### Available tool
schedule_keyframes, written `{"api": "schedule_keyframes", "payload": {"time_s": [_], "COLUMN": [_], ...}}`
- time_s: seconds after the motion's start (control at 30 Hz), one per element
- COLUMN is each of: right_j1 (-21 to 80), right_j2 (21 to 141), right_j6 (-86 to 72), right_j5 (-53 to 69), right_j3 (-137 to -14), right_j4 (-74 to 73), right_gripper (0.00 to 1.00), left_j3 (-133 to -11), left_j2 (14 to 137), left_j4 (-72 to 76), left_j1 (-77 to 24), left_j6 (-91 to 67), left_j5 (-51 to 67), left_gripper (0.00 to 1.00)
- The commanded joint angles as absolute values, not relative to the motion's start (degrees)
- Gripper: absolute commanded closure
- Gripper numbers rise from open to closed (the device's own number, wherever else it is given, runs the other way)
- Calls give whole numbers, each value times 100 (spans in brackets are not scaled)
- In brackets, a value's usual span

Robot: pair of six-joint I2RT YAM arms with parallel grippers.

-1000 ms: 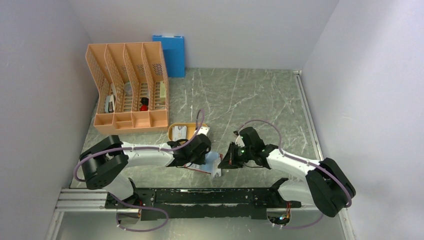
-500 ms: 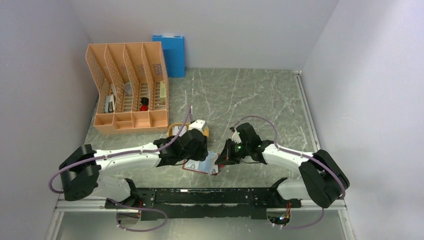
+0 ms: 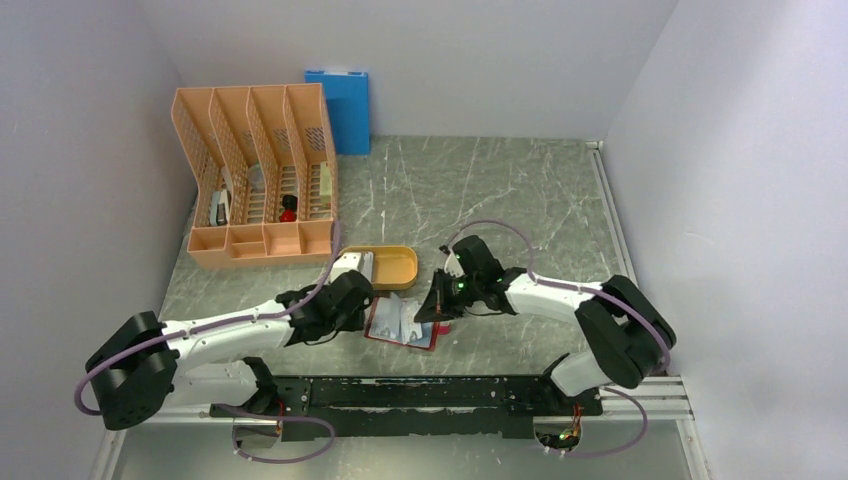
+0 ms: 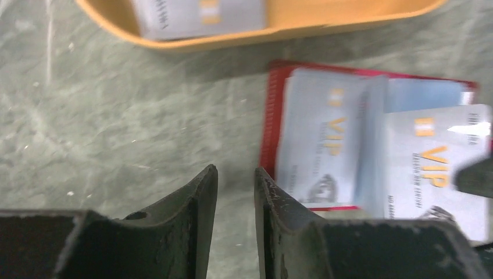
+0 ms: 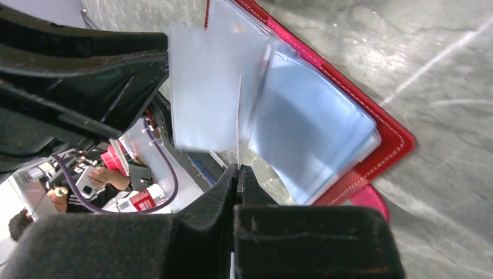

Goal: Put the credit cards into the card holder
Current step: Turn over the card slot in the card holder.

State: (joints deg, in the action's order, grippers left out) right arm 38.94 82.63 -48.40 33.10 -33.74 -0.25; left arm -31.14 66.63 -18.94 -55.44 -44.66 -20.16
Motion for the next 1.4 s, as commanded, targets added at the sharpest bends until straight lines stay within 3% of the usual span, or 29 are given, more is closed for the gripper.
{"api": "schedule_keyframes", "payload": {"time_s": [0.0, 0.5, 0.73, 1.0, 1.07, 1.37], "right_j1": [4169, 4579, 4579, 4573, 4558, 4278], "right_j2": [8558, 9217, 9545, 9050, 8827, 7711], "right_j6": [-4790, -4358, -3642, -3374, -3374, -3343], "right_j5": [3130, 2421, 2178, 2104, 2100, 2117], "right_j3": [-3651, -4175, -4722, -4922, -4995, -4781], "right_j4": [269, -92, -794, -1336, -1462, -1887], "right_gripper": [100, 100, 100, 100, 100, 100], "left_j3": [-2827, -2306, -2360, -2642, -2775, -3301], "left_j2": [6566, 6940, 6850, 6633, 6371, 5583], "left_j4": [-1740, -95, -44, -520, -906, -1674], "left_j1": [-5312, -5374, -5828, -6062, -6058, -6059], "left_j6": [-4608, -4206, -4324, -4417, -4442, -4190], "left_j5": [-1862, -282, -422, -935, -1245, -1816], "left_gripper": [67, 94, 95, 95, 94, 66]}}
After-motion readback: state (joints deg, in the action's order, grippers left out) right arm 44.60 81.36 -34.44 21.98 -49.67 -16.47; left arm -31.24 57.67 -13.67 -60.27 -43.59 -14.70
